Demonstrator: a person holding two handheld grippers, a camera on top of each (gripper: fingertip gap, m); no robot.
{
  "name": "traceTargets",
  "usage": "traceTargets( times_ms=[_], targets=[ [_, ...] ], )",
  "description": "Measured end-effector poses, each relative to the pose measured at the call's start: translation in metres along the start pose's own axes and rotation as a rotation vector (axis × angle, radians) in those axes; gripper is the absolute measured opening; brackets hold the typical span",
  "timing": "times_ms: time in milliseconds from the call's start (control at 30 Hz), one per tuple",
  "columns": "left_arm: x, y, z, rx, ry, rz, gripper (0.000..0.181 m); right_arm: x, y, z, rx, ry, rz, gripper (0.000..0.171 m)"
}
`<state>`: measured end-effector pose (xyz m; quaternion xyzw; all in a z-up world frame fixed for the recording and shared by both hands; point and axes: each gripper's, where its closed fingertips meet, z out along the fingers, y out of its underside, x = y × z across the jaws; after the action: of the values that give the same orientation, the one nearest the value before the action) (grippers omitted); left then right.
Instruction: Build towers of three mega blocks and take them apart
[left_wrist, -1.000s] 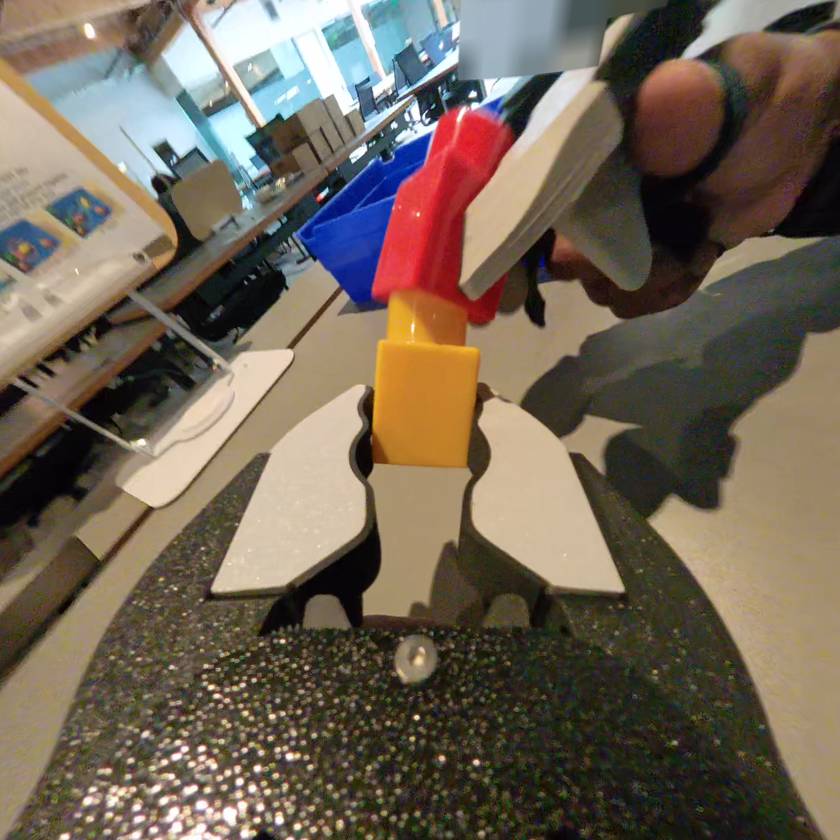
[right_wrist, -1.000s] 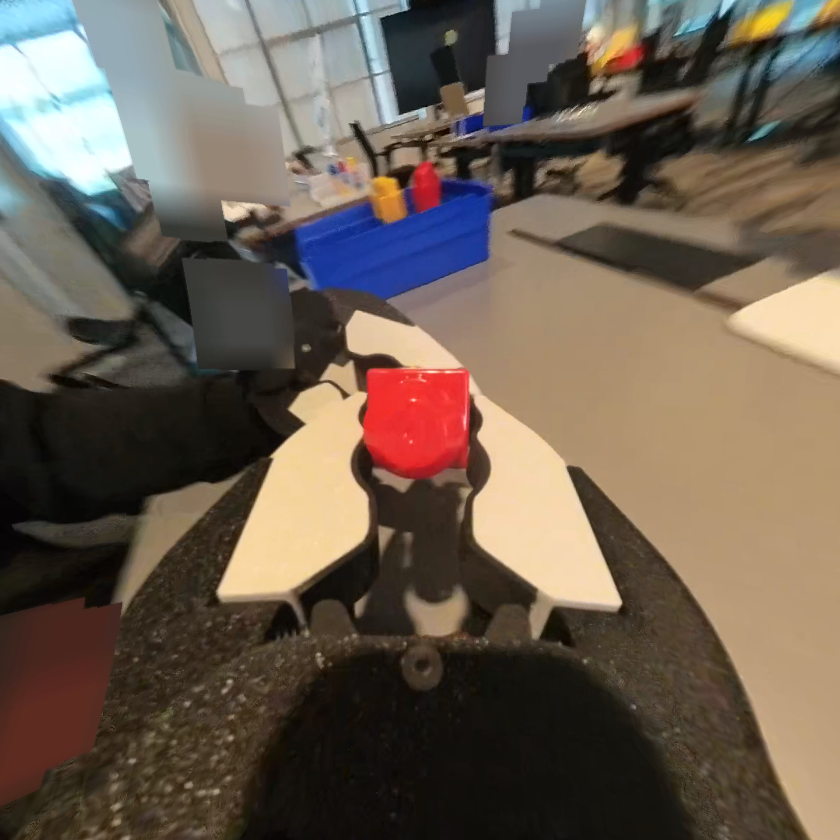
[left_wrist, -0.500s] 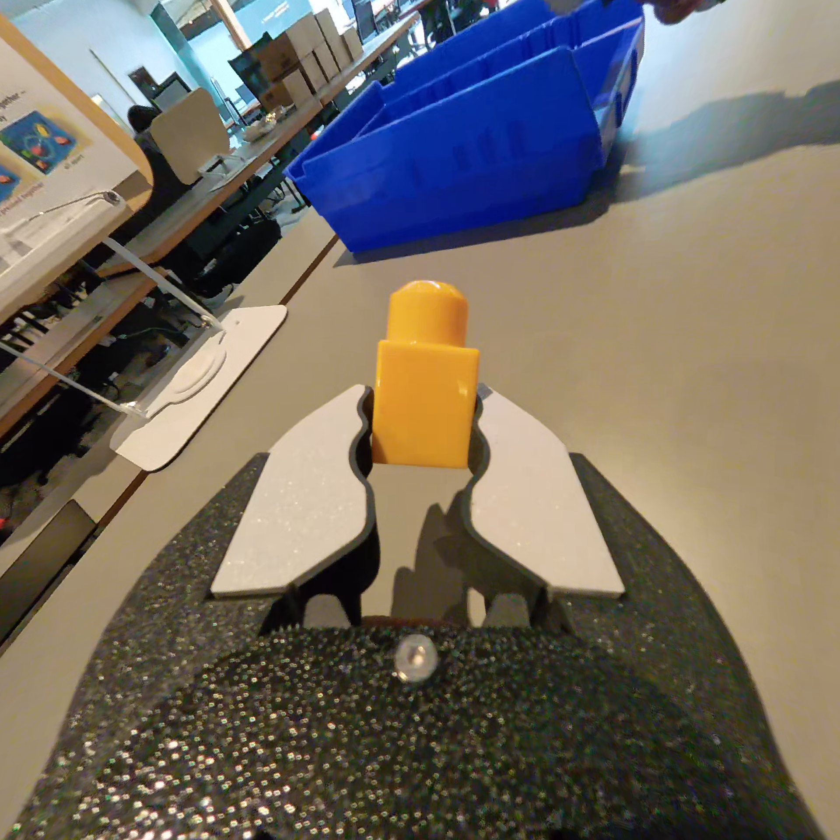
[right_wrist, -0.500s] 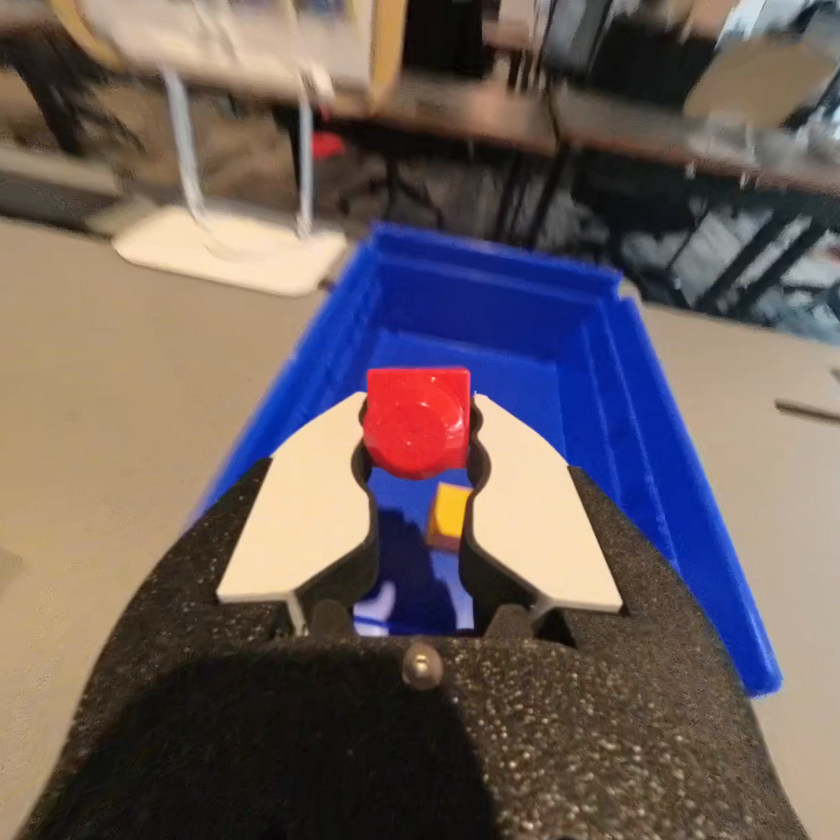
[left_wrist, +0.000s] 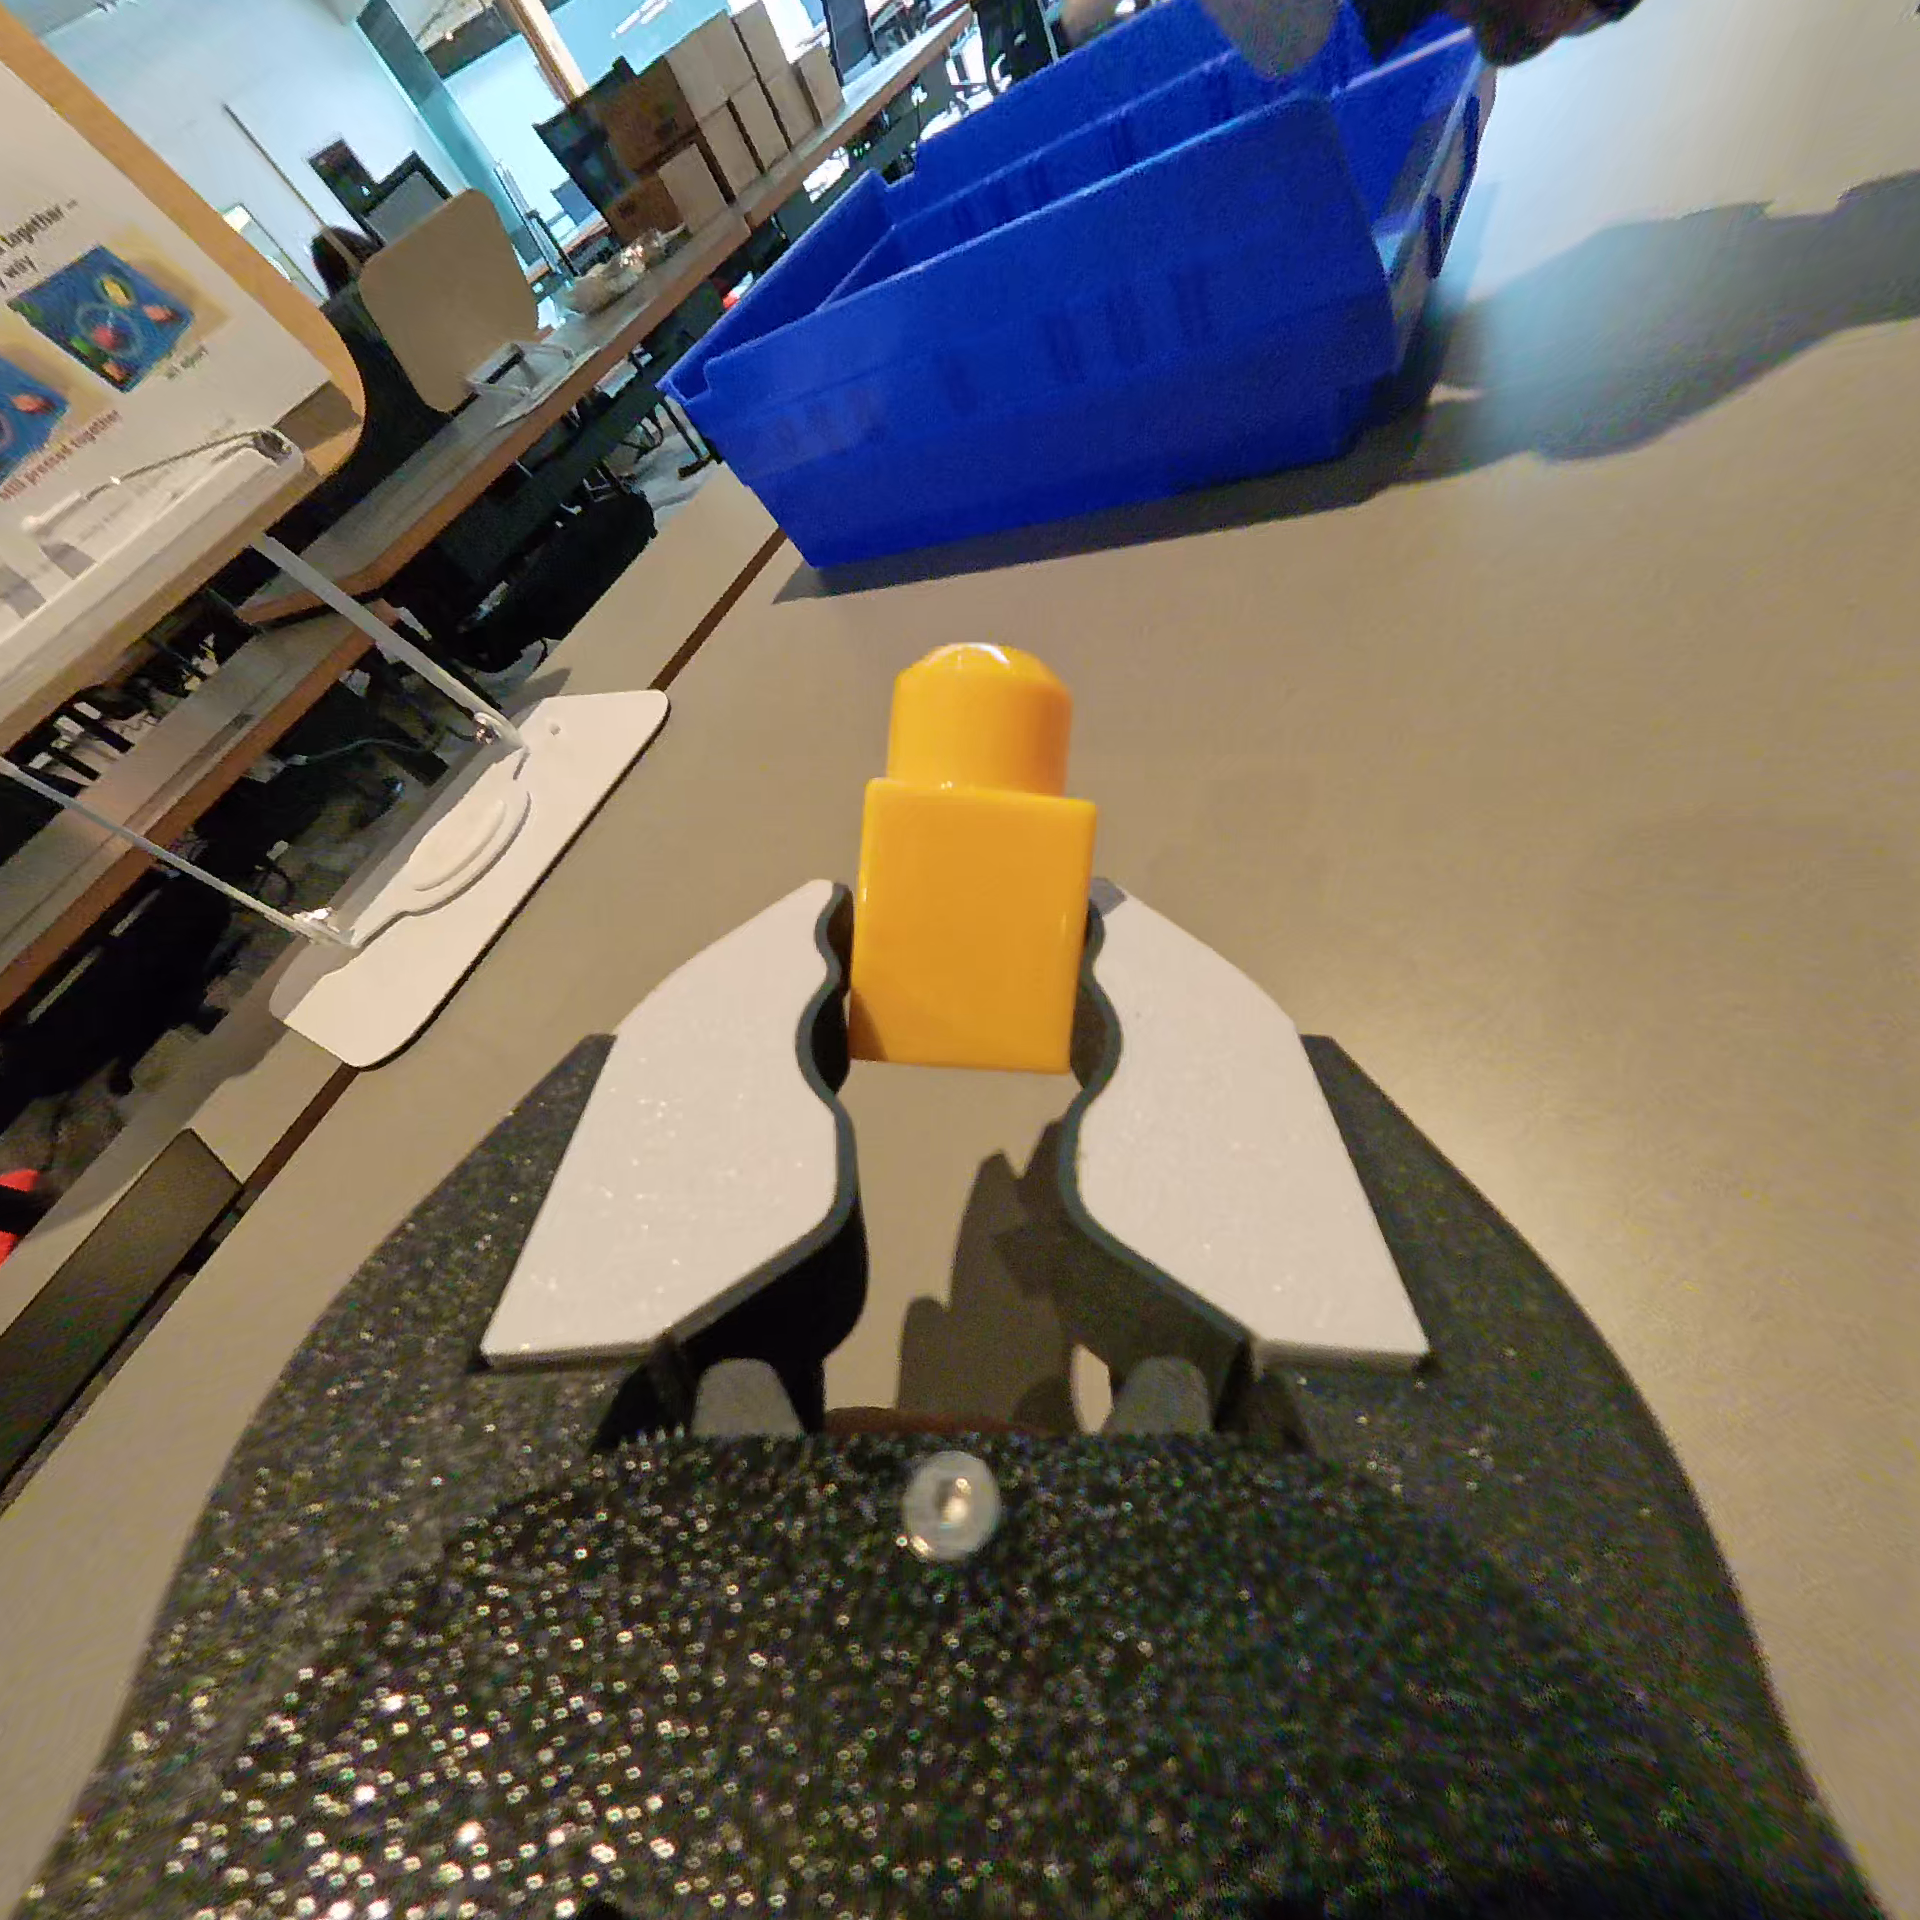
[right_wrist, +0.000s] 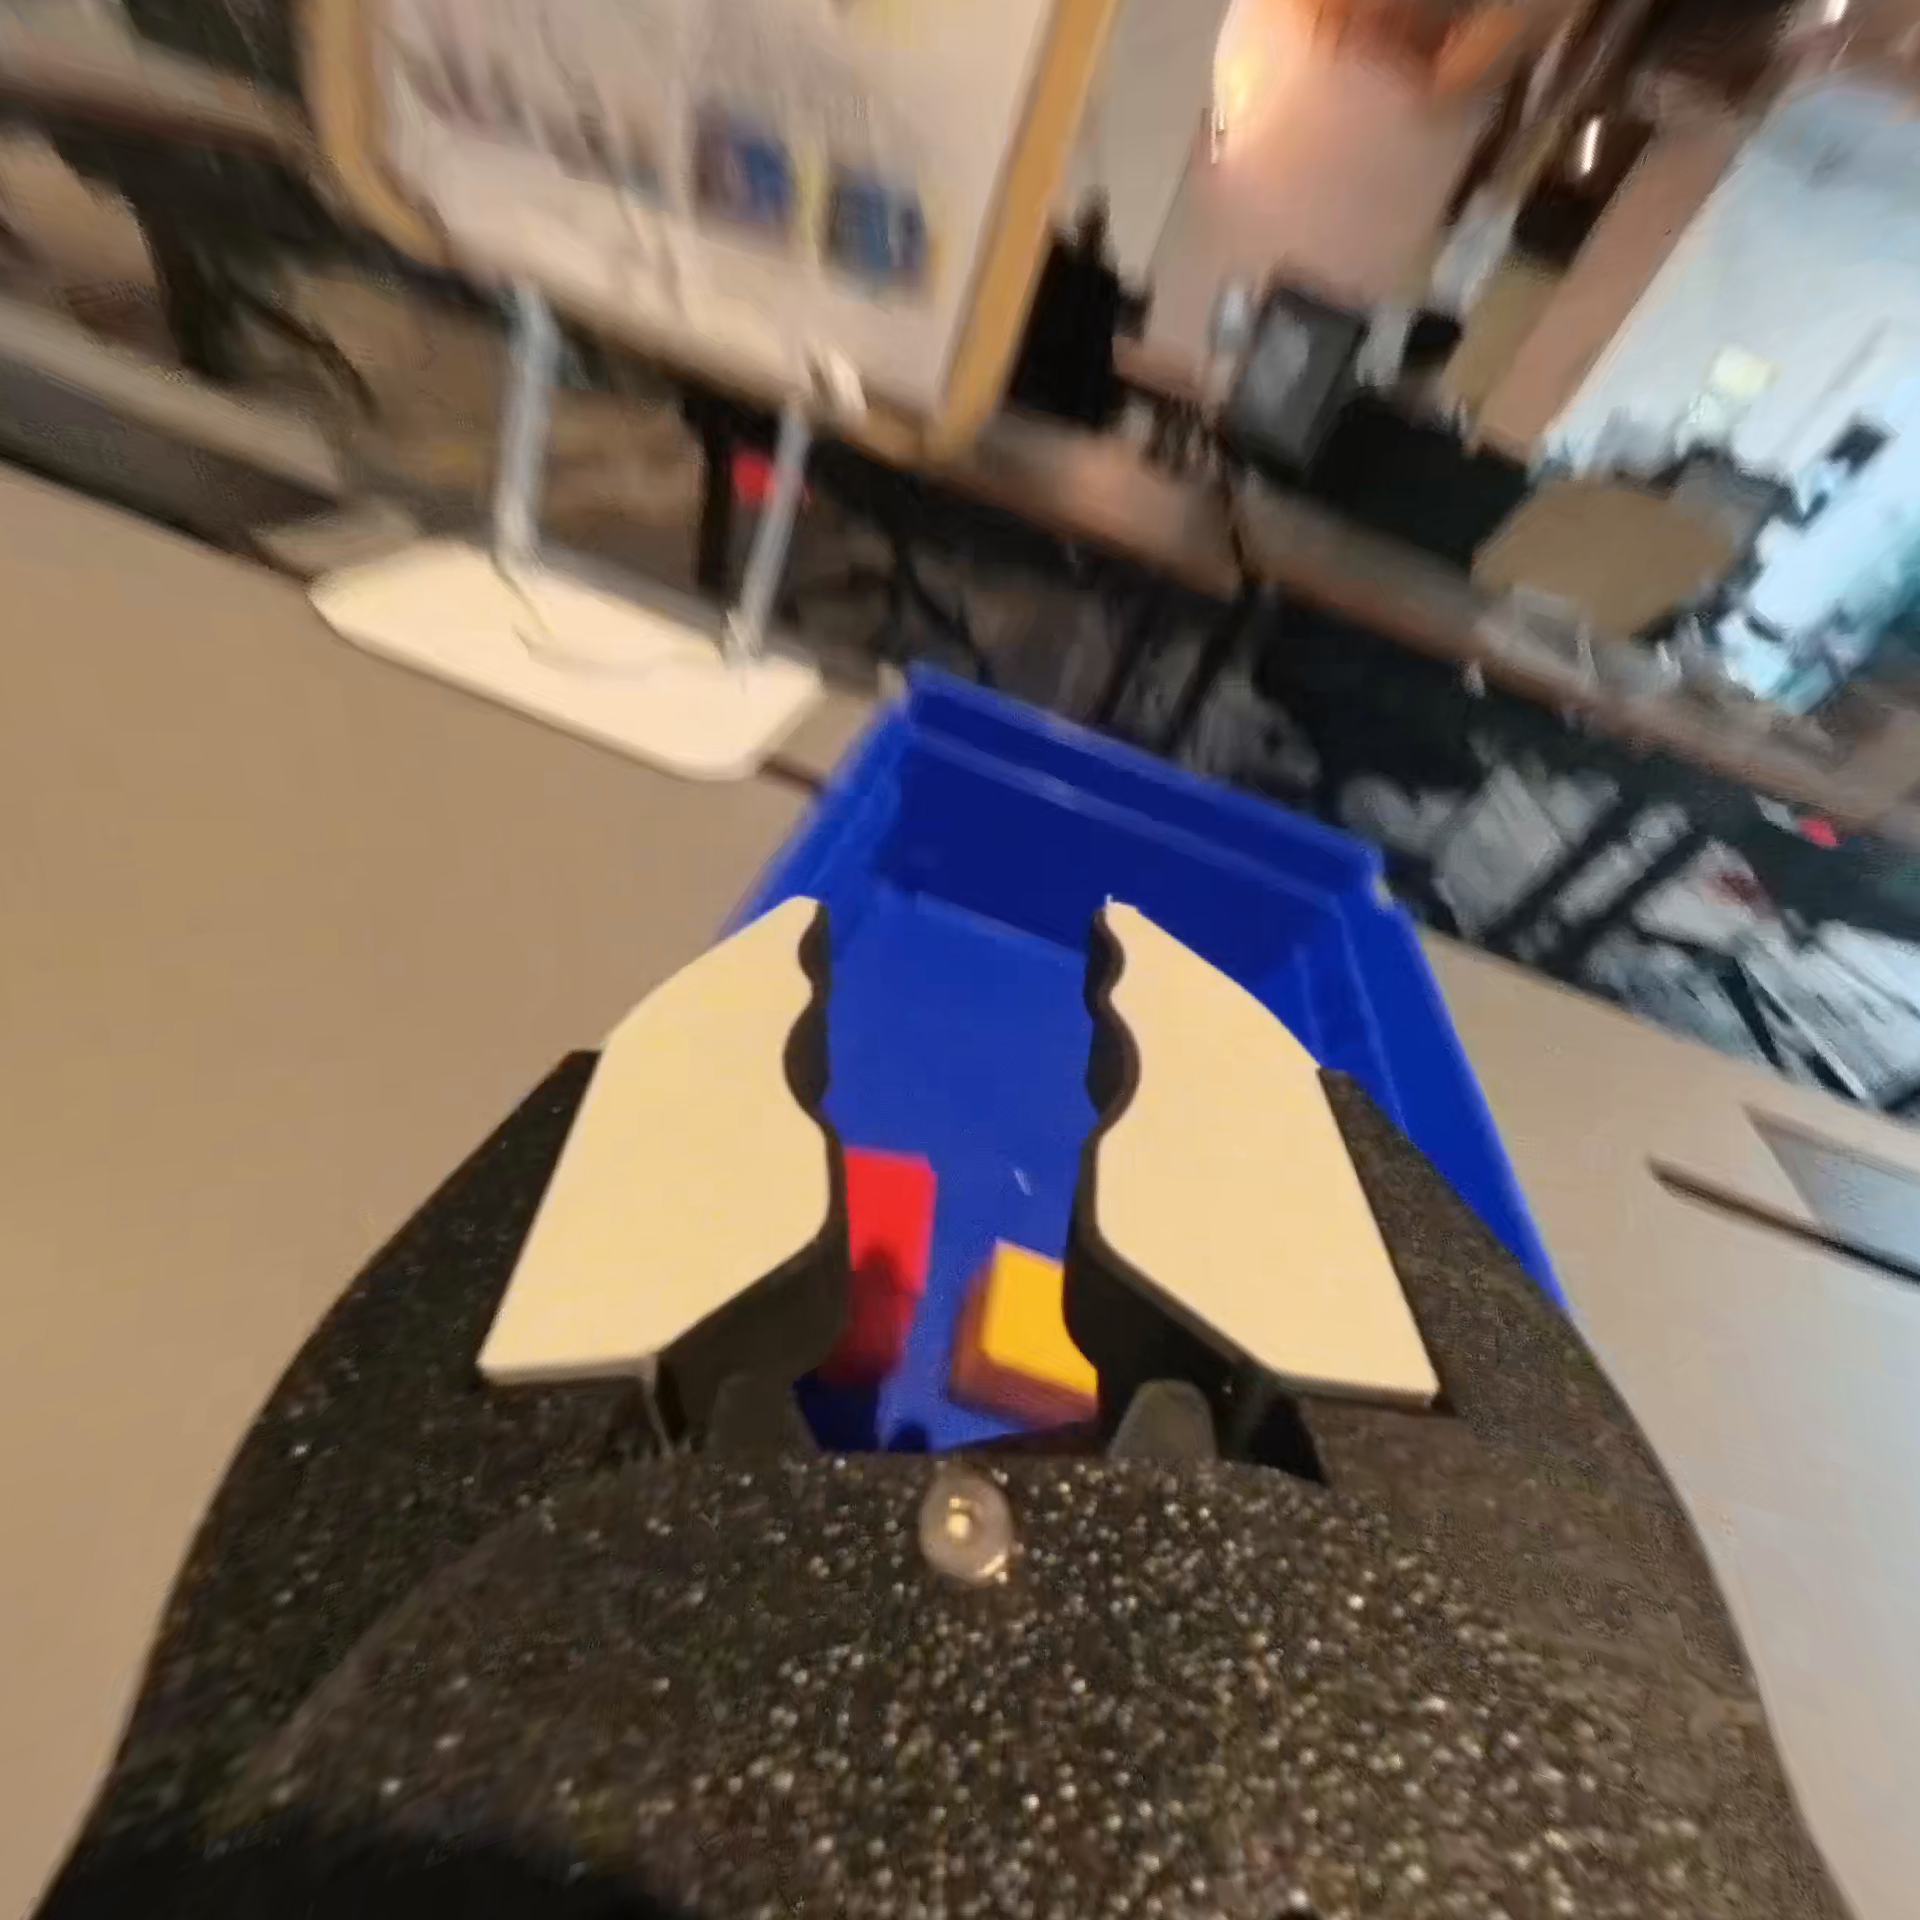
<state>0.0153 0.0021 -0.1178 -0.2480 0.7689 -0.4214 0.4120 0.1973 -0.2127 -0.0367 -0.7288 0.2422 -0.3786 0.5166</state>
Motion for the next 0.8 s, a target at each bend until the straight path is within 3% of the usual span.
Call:
traceTargets(
  times_ms=[33, 133, 233, 367, 500, 533, 567, 667, 800],
  targets=[
    [0.000, -0.002, 0.000, 0.008, -0.006, 0.005, 0.039, -0.009, -0.020, -0.008, 0.107, -0.046, 0.028, 0.044],
    [-0.001, -0.006, 0.000, 0.030, -0.040, 0.058, 0.039, -0.074, -0.065, -0.035, 0.300, -0.388, 0.130, 0.036],
    [-0.001, -0.009, 0.001, 0.028, -0.095, 0.159, 0.039, -0.156, -0.065, -0.047, 0.208, -0.708, 0.113, 0.043],
    [0.003, -0.019, 0.001, 0.042, -0.159, 0.294, 0.039, -0.243, -0.035, -0.045, -0.007, -0.897, 0.045, 0.060],
    [0.013, -0.026, 0.000, 0.057, -0.165, 0.410, 0.039, -0.289, -0.016, -0.044, -0.095, -0.958, 0.000, 0.061],
    [0.013, -0.022, 0.001, 0.029, -0.171, 0.438, 0.039, -0.293, -0.017, -0.046, -0.085, -0.975, 0.011, 0.048],
    [0.013, -0.020, 0.002, 0.020, -0.171, 0.456, 0.039, -0.293, -0.018, -0.044, -0.072, -0.965, 0.022, 0.040],
    [0.013, -0.023, 0.002, 0.052, -0.158, 0.413, 0.039, -0.290, -0.022, -0.044, -0.056, -0.976, 0.047, 0.038],
    [0.001, -0.029, -0.003, 0.100, -0.192, 0.308, 0.040, -0.247, -0.048, -0.035, 0.082, -0.795, 0.046, 0.037]
  ],
)
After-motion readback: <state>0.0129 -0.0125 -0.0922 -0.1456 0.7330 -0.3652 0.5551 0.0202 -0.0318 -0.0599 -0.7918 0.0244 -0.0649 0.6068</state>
